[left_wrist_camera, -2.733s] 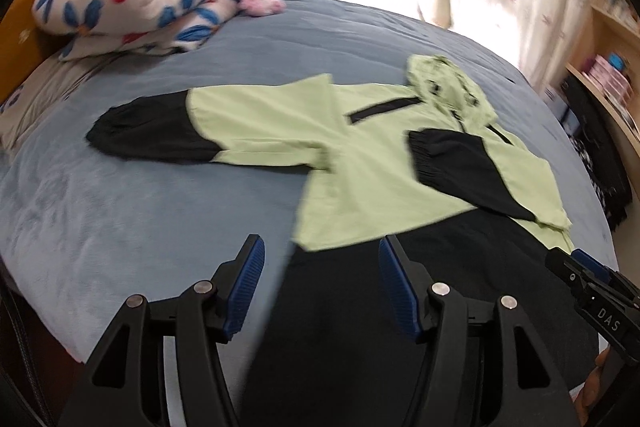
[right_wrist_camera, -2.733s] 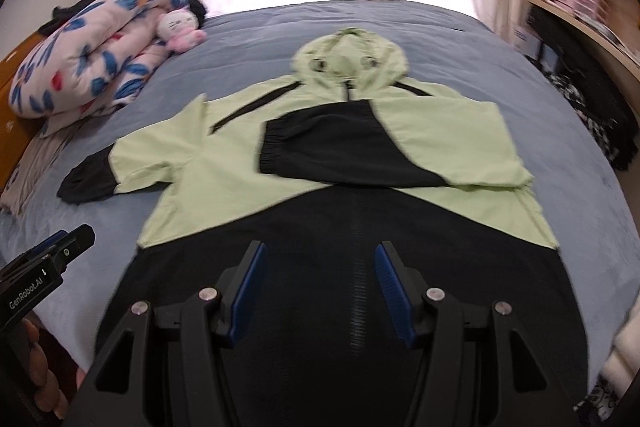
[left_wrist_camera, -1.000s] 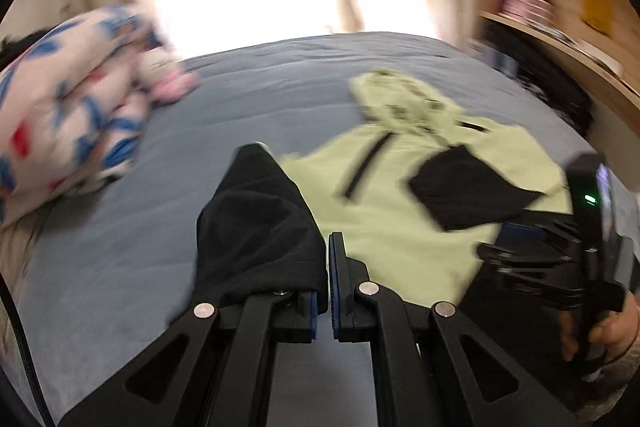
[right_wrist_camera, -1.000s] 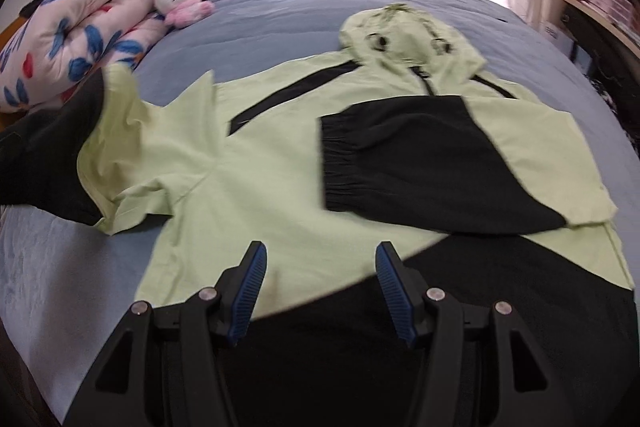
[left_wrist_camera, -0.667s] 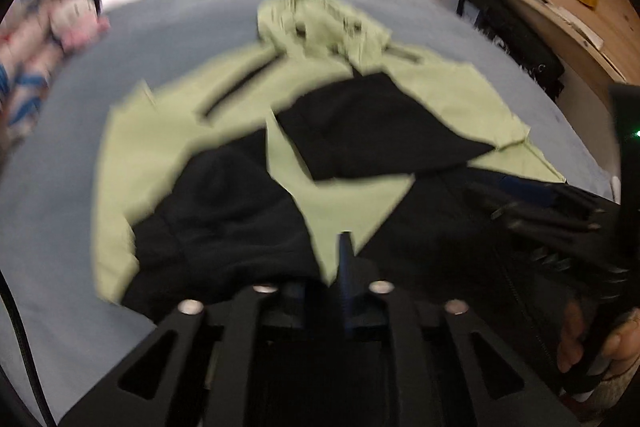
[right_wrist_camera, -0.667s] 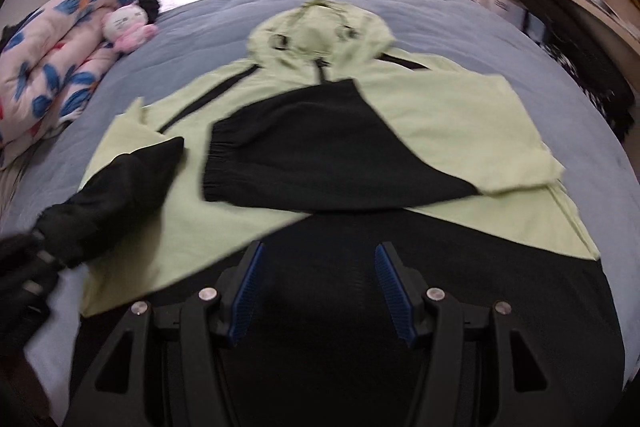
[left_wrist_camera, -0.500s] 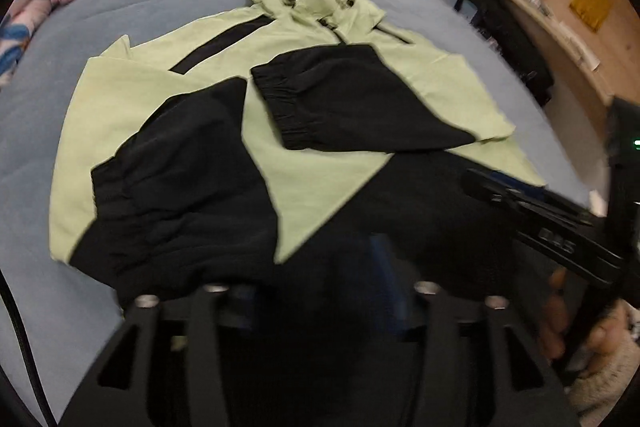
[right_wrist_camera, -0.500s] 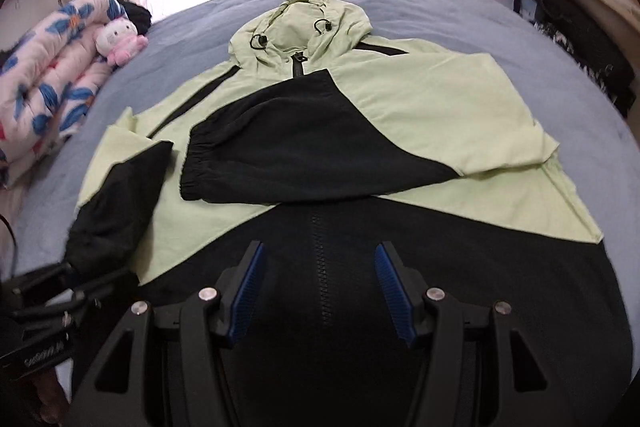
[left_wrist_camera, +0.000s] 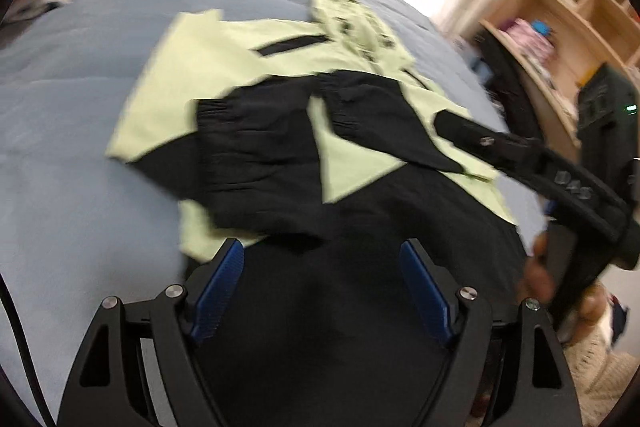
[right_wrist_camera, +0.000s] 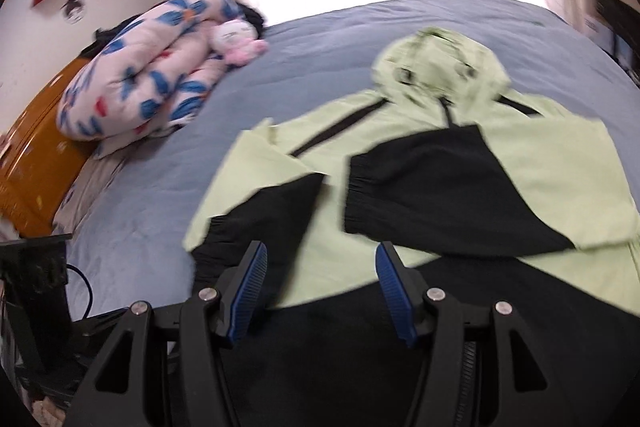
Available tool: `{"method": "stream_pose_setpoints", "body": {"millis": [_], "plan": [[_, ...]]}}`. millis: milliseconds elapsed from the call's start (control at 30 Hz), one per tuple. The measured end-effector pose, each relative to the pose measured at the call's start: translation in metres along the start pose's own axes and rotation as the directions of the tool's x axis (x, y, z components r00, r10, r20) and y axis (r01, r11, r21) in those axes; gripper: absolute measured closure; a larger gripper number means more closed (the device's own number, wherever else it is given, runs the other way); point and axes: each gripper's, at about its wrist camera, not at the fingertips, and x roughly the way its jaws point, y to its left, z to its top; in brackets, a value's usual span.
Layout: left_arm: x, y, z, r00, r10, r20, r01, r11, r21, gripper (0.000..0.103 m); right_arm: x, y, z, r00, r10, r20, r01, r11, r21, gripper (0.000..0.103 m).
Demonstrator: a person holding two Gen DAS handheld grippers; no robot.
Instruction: Fold large clothes
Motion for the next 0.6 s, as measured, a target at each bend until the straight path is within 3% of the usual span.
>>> {"method": "stream_pose_setpoints", "body": {"millis": [67,267,333,600], "plan": [[-0.006,0.006,-0.002,0.996,0.086,0.012,-0.086,0.996,0.009,0.024,0.006,0.014,0.002,0.999,0.029,-0.021,-0.030,0.999,-0.031,0.046],[-0.019,0.019,-0.009,0.975,0.219,0.033,-0.220,0.974,0.046,0.024,0.036,0.057,-0.002,0.994,0.042,-0.101,-0.056,0.989,-0.135,0.045],[-0.020,0.024,-0.013,0.965,0.258,0.032,-0.260,0.964,0.056,0.024,0.050,0.070,-0.005,0.991,0.029,-0.129,-0.051,0.984,-0.169,0.036],[-0.023,0.047,-0.028,0.942,0.335,0.015,-0.335,0.941,0.044,0.024,0.093,0.109,-0.023,0.976,-0.076,-0.205,0.012,0.955,-0.296,0.033]]}}
